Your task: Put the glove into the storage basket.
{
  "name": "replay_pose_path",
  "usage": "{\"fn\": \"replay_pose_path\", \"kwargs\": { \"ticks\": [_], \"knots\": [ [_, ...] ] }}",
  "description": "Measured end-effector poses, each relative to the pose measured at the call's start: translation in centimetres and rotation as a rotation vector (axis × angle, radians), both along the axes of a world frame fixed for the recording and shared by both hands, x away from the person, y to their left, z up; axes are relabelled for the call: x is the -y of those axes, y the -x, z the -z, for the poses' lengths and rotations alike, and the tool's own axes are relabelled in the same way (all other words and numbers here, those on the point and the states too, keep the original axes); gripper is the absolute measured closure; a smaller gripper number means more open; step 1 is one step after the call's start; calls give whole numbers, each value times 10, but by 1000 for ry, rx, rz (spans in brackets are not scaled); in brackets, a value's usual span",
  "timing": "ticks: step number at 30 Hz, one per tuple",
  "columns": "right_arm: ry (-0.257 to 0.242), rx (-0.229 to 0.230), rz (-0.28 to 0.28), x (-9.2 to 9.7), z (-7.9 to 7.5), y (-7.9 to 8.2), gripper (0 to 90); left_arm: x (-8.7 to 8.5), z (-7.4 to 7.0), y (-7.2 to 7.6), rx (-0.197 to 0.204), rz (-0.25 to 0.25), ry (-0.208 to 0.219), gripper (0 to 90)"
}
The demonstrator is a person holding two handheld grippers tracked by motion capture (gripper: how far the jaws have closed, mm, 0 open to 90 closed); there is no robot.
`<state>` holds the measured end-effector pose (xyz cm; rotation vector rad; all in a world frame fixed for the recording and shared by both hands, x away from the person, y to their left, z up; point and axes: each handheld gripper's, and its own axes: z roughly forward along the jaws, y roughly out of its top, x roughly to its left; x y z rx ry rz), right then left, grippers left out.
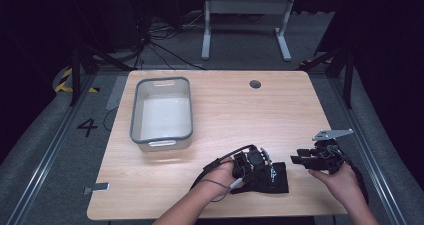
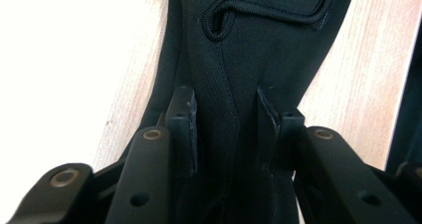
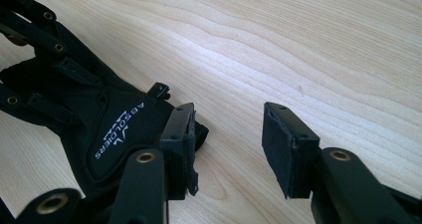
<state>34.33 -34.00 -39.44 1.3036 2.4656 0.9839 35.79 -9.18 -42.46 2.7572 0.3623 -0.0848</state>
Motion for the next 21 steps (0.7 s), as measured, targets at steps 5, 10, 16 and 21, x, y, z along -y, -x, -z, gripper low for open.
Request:
{"fn": "replay_pose_path", "kwargs": {
  "ticks": [5, 10, 16, 21],
  "knots": [
    [2, -1, 4, 2, 0, 0, 576, -5, -10, 0, -31, -29, 18, 654],
    [3, -1, 5, 1, 0, 0, 576, -15, -19, -3, -50, -74, 45, 655],
    [6, -1, 8, 0, 1, -1, 570, -28, -35, -8, -84, -99, 74, 656],
    [9, -8, 7, -1, 4, -2, 567, -38, -48, -8, -81, -131, 94, 656]
  ]
}}
